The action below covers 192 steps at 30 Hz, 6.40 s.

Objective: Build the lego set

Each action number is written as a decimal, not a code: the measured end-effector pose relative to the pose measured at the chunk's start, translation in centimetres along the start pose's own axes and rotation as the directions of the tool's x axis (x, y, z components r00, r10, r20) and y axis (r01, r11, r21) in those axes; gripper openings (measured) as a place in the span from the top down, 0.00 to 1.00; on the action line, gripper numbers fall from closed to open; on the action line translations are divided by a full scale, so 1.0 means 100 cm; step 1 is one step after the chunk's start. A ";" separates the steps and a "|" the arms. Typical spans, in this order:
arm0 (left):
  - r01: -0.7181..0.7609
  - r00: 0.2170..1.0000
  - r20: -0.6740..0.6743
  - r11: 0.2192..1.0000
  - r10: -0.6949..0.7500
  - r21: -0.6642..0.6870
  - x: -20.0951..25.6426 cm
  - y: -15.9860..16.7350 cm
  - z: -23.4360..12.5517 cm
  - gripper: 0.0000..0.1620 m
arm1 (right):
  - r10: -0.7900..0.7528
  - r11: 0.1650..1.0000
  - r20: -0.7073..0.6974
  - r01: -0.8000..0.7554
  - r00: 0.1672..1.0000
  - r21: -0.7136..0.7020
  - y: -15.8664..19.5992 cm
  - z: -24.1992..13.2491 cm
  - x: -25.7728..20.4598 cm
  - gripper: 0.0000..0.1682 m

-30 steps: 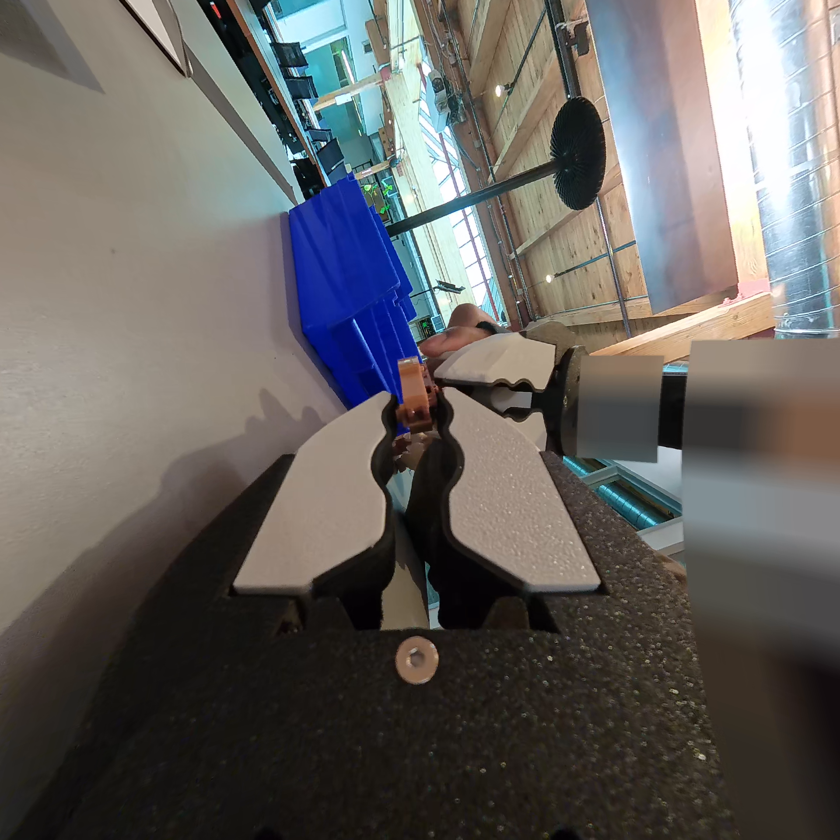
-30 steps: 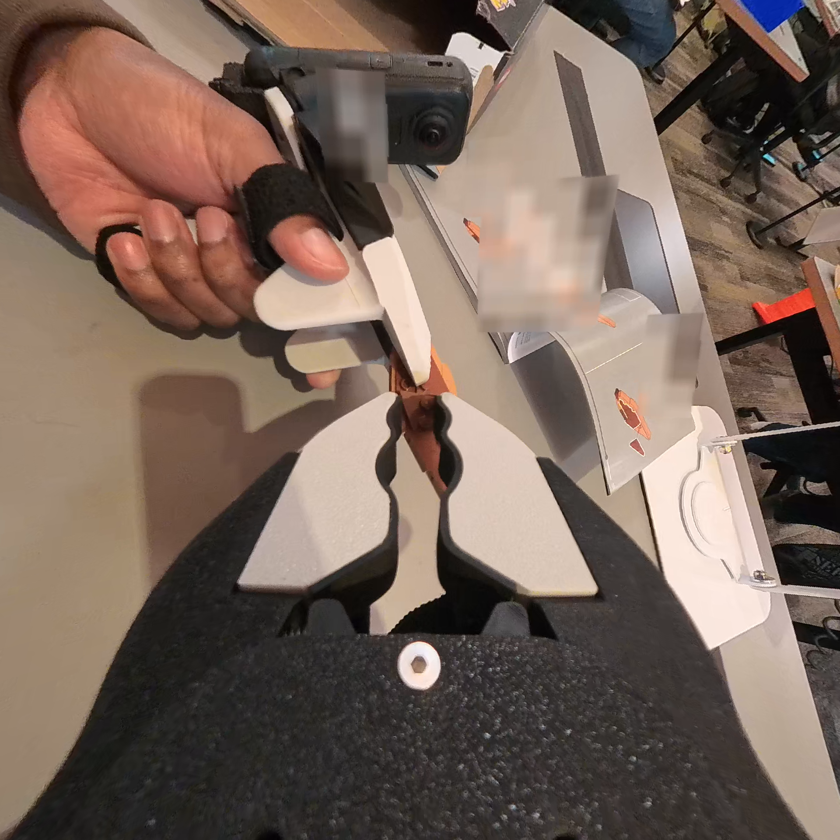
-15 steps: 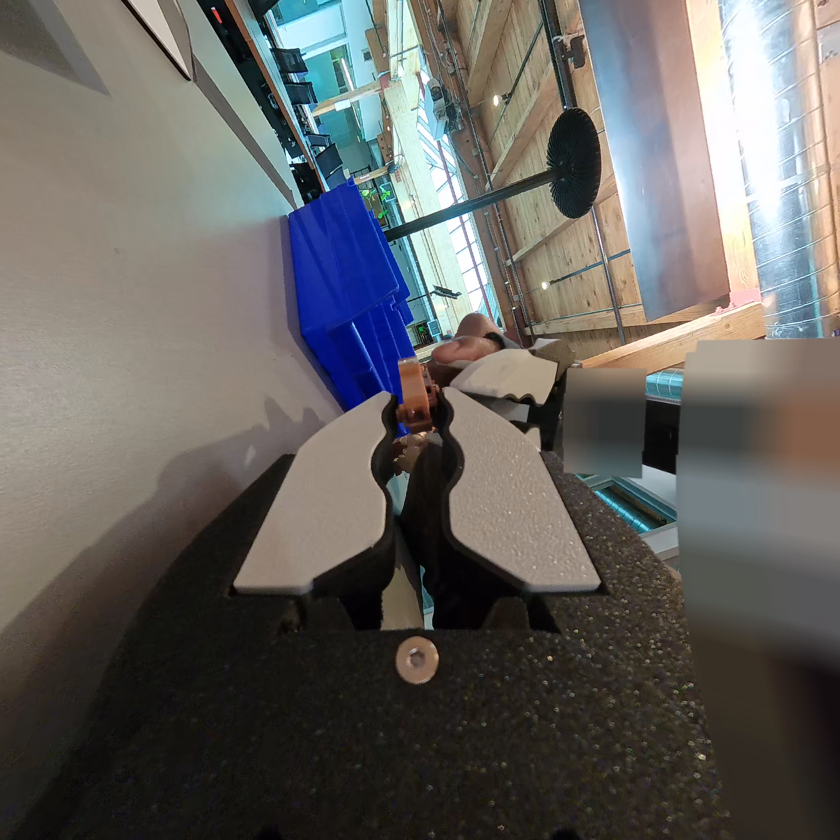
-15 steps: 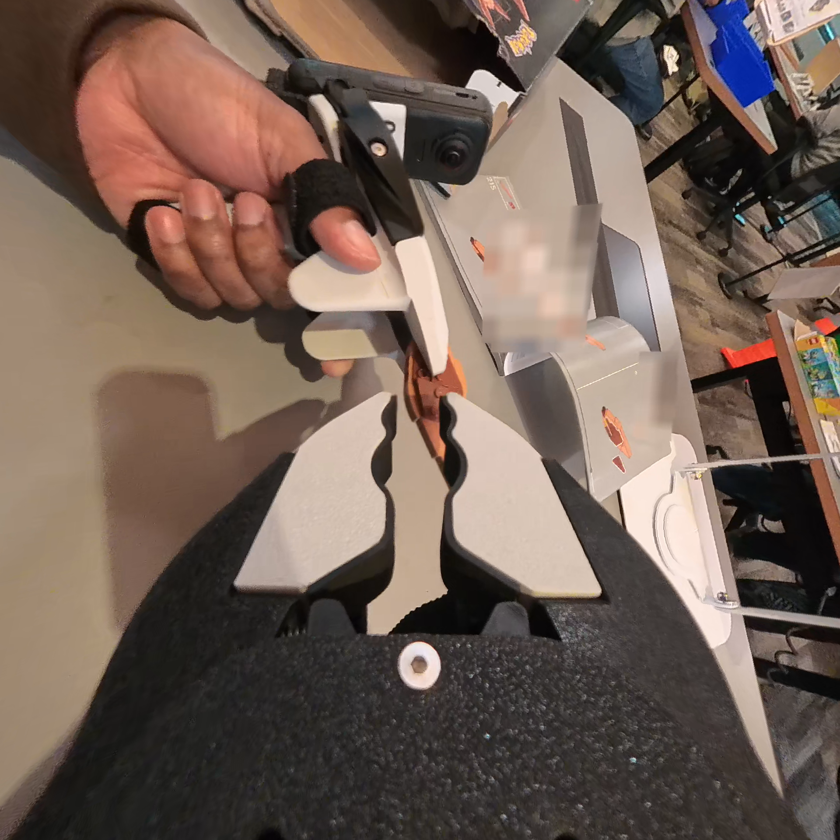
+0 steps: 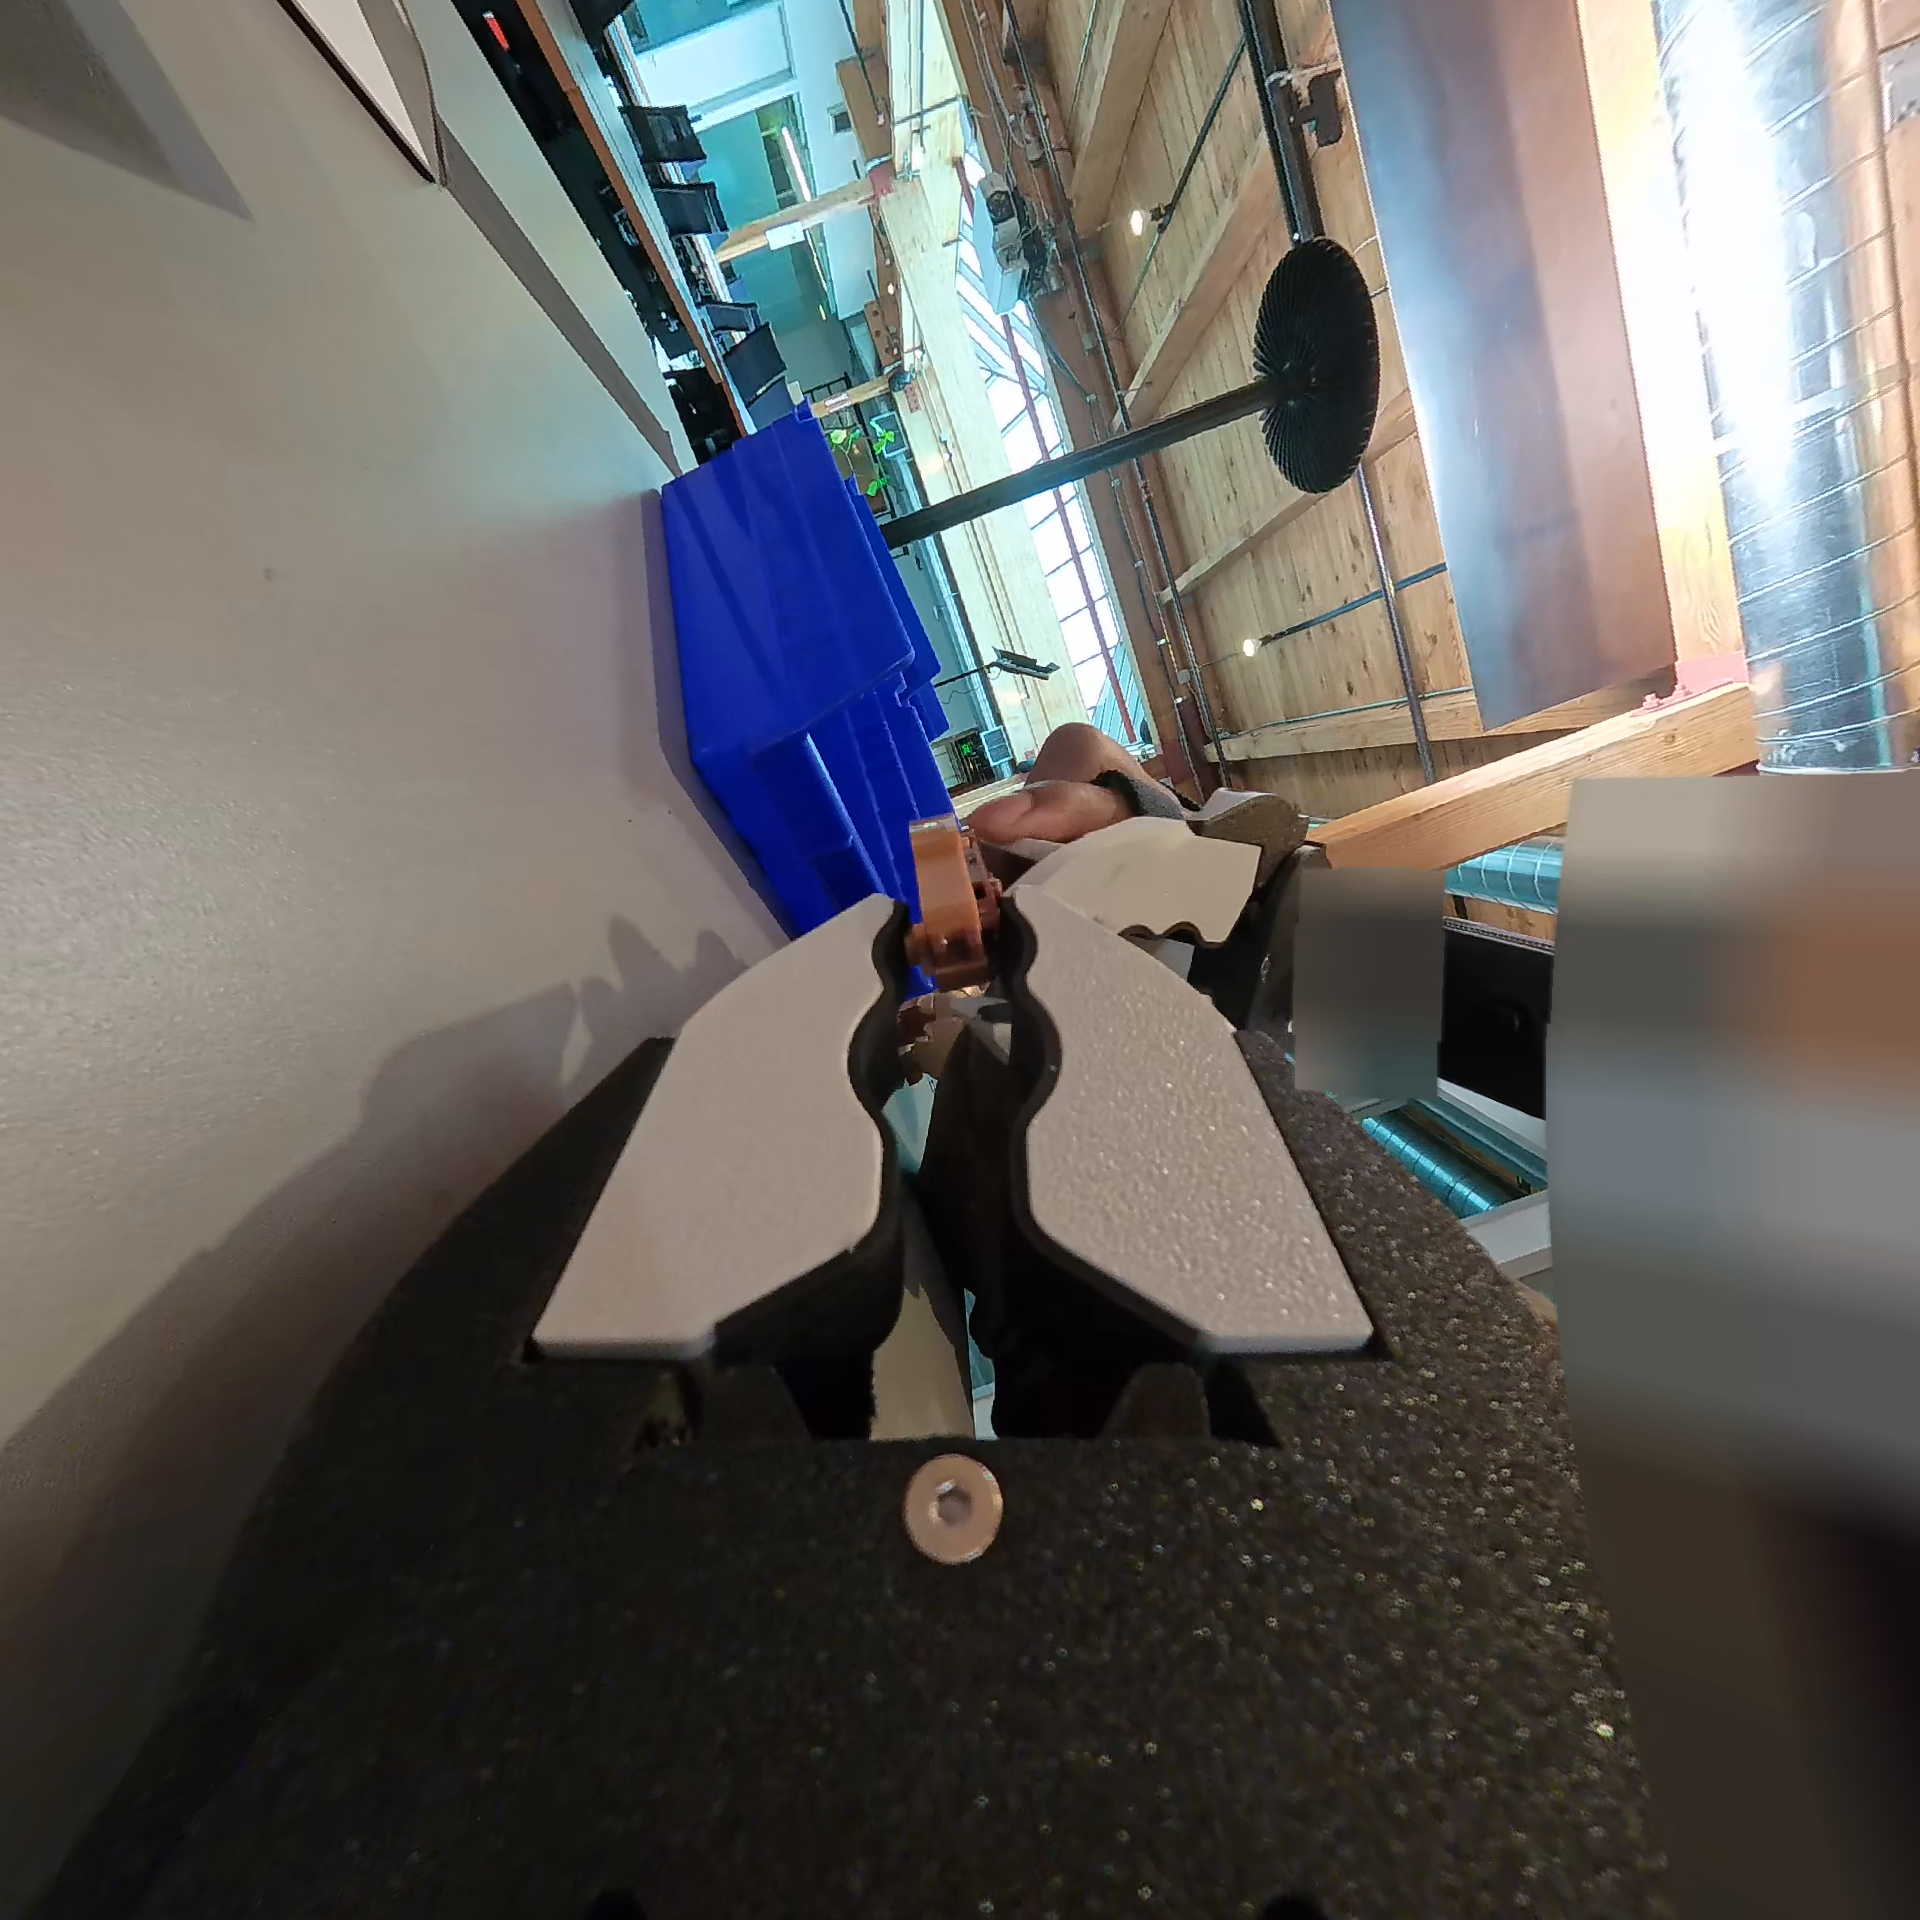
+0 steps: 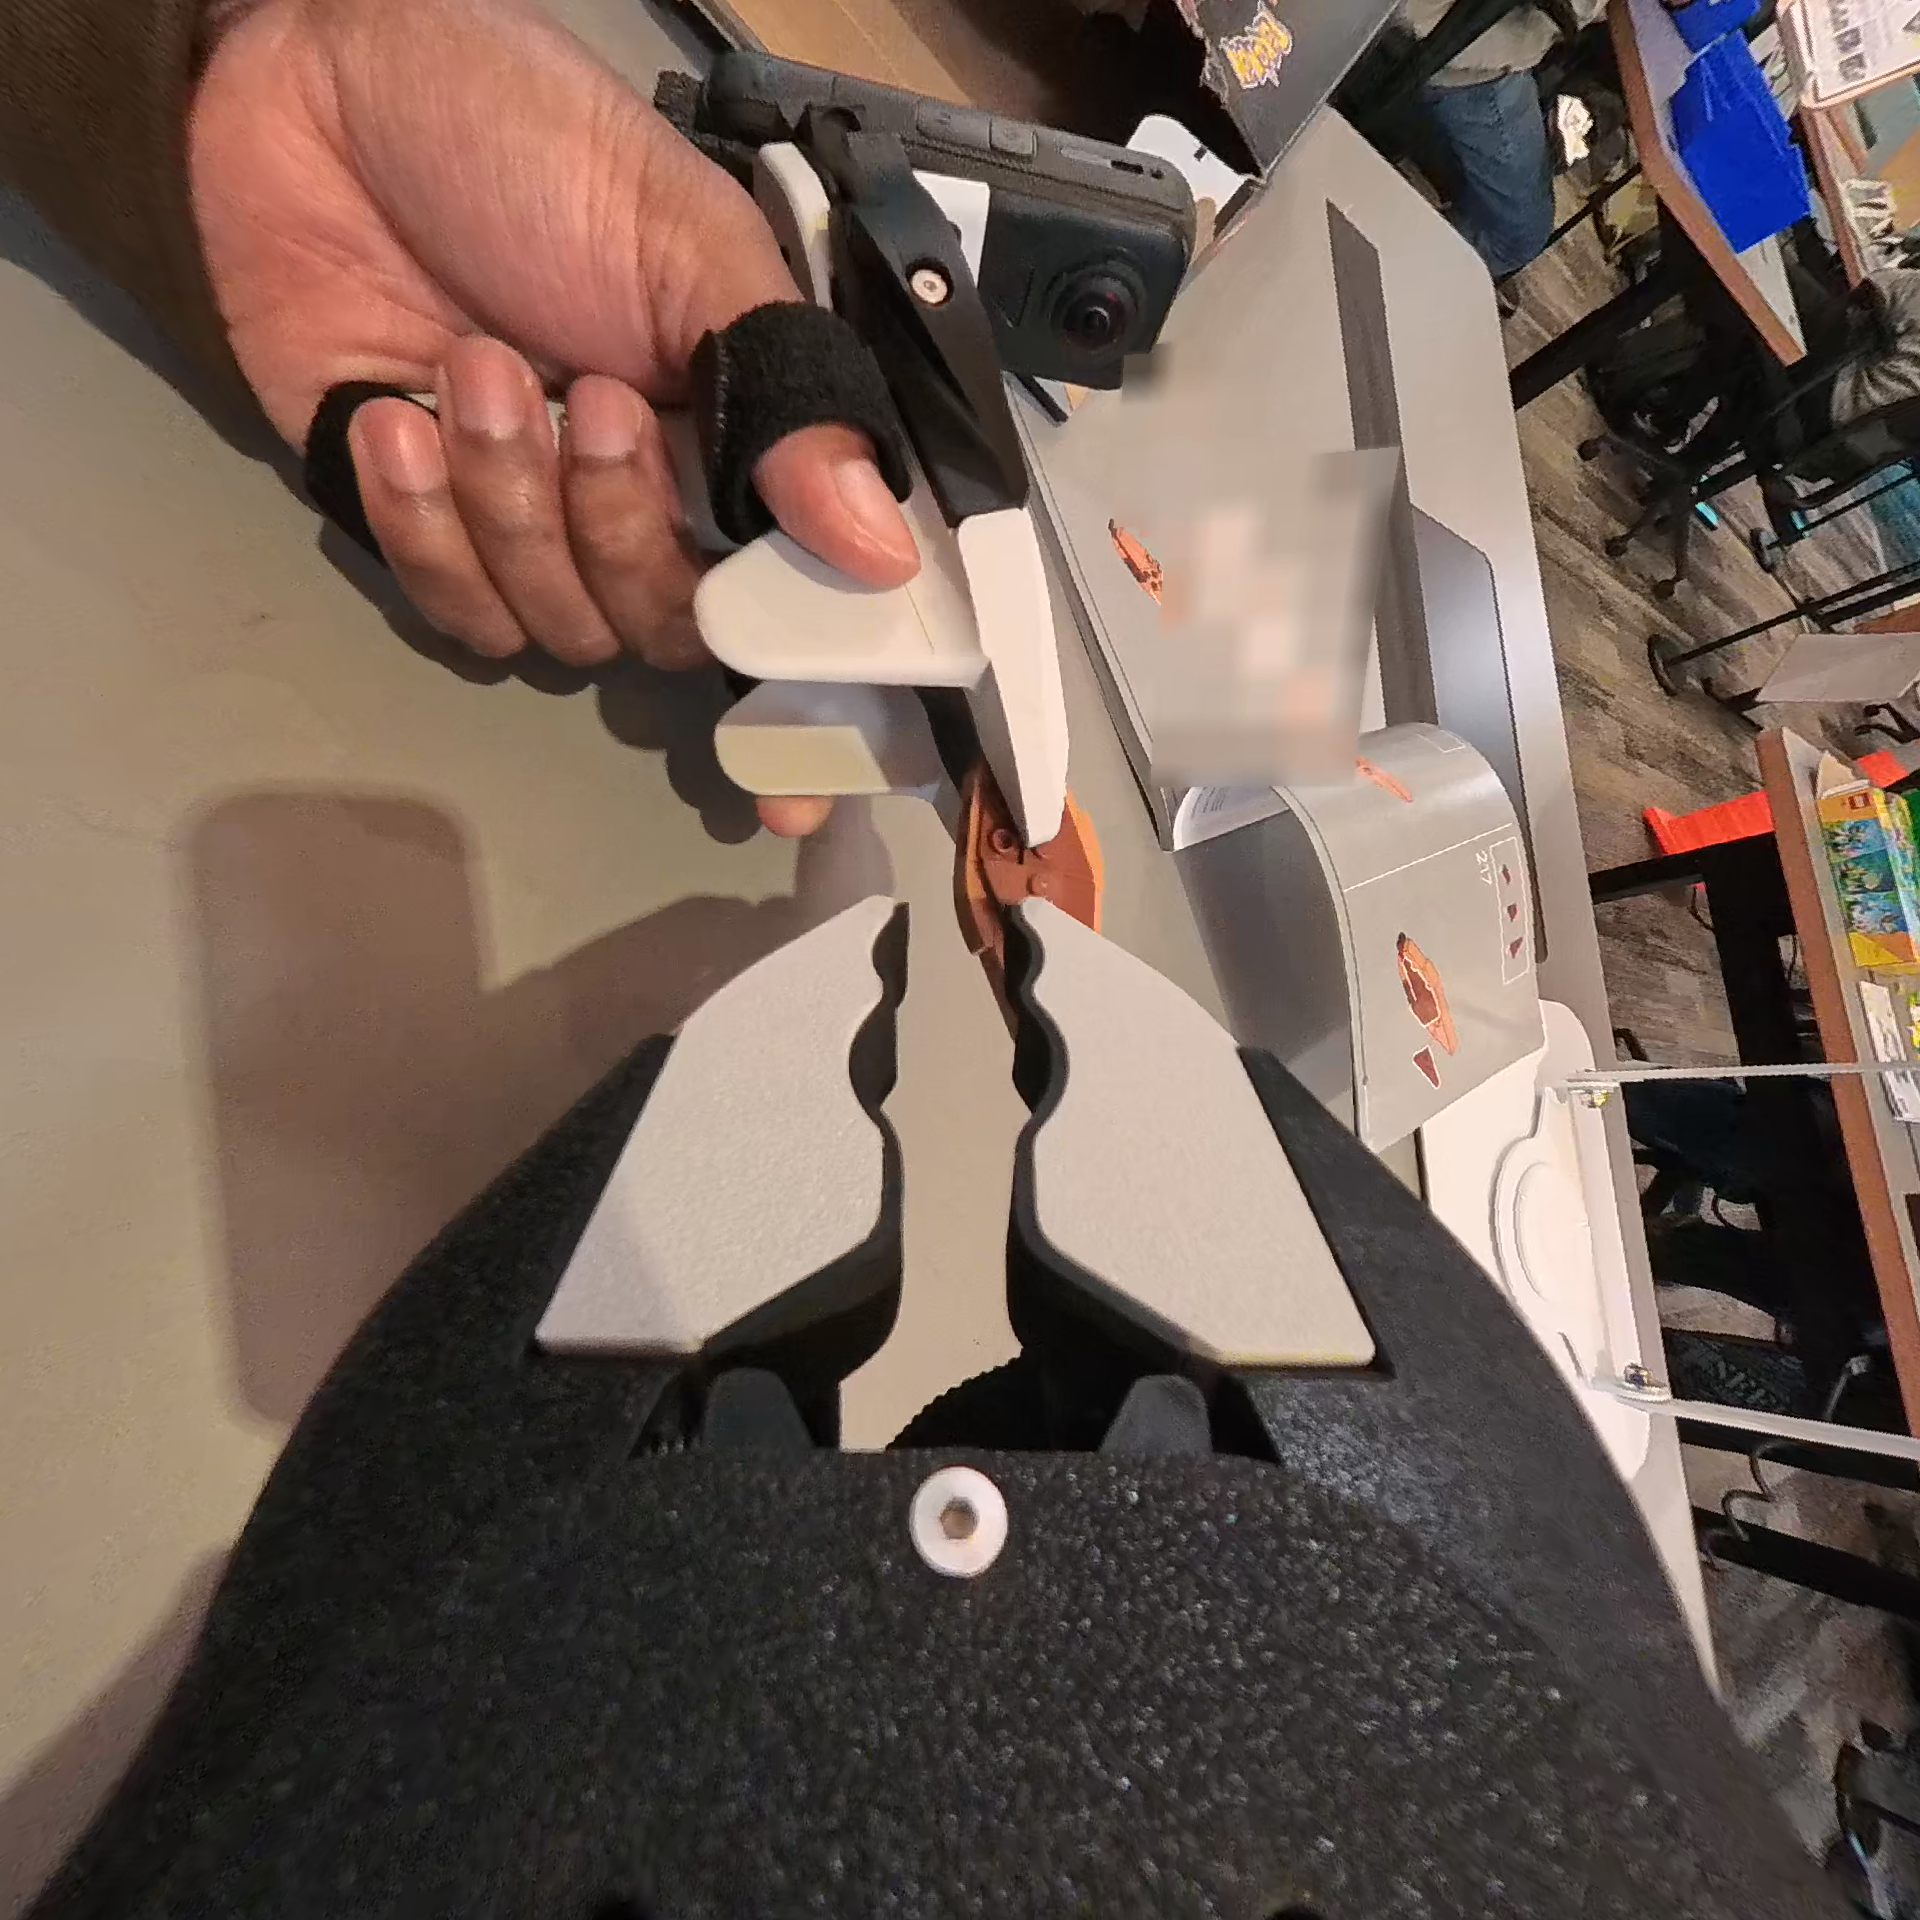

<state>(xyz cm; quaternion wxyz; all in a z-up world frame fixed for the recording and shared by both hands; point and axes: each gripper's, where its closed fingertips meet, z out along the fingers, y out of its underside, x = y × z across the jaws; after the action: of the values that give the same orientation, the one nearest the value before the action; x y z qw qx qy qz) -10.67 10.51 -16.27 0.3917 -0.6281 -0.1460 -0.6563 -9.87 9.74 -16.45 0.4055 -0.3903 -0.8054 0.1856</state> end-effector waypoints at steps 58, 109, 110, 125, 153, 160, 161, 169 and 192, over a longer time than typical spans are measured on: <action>-0.089 0.996 -0.008 0.996 0.089 0.013 0.008 0.000 0.001 0.90 | -0.703 0.683 -0.548 0.644 0.454 -0.343 0.006 0.013 0.032 0.90; -0.101 0.994 -0.025 0.992 0.103 0.076 0.011 -0.008 0.000 0.90 | -0.681 0.699 -0.584 0.630 0.442 -0.338 -0.001 0.006 0.028 0.89; -0.094 0.995 -0.020 0.991 0.097 0.091 0.010 -0.011 -0.003 0.90 | -0.683 0.696 -0.586 0.630 0.436 -0.344 0.001 0.006 0.030 0.88; -0.118 0.992 -0.037 0.992 0.120 0.050 0.016 -0.004 0.001 0.90 | -0.684 0.685 -0.615 0.636 0.392 -0.356 -0.001 0.007 0.036 0.92; -0.164 0.986 -0.027 0.986 0.165 0.028 0.015 -0.002 0.002 0.90 | -0.629 0.753 -0.645 0.546 0.434 -0.367 0.008 0.010 0.049 0.85; -0.178 0.984 -0.021 0.984 0.178 0.031 0.014 -0.002 0.003 0.90 | -0.646 0.736 -0.653 0.550 0.396 -0.395 0.006 0.008 0.050 0.92; -0.178 0.984 -0.021 0.983 0.179 0.032 0.015 -0.001 0.003 0.90 | -0.647 0.735 -0.652 0.550 0.395 -0.396 0.006 0.008 0.049 0.92; -0.176 0.984 -0.018 0.984 0.177 0.035 0.014 -0.001 0.003 0.90 | -0.674 0.712 -0.634 0.561 0.378 -0.422 0.001 0.007 0.043 0.92; -0.158 0.984 -0.058 0.977 0.168 0.146 0.015 -0.034 -0.018 0.90 | 0.255 0.967 -0.209 -0.253 0.944 0.039 0.072 -0.014 -0.030 0.82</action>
<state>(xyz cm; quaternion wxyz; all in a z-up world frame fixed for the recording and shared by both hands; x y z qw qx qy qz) -14.16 11.01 -14.13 0.4924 -0.5854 -0.1259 -0.6317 -4.26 11.86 -21.57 0.4641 -0.5059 -0.6995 0.1985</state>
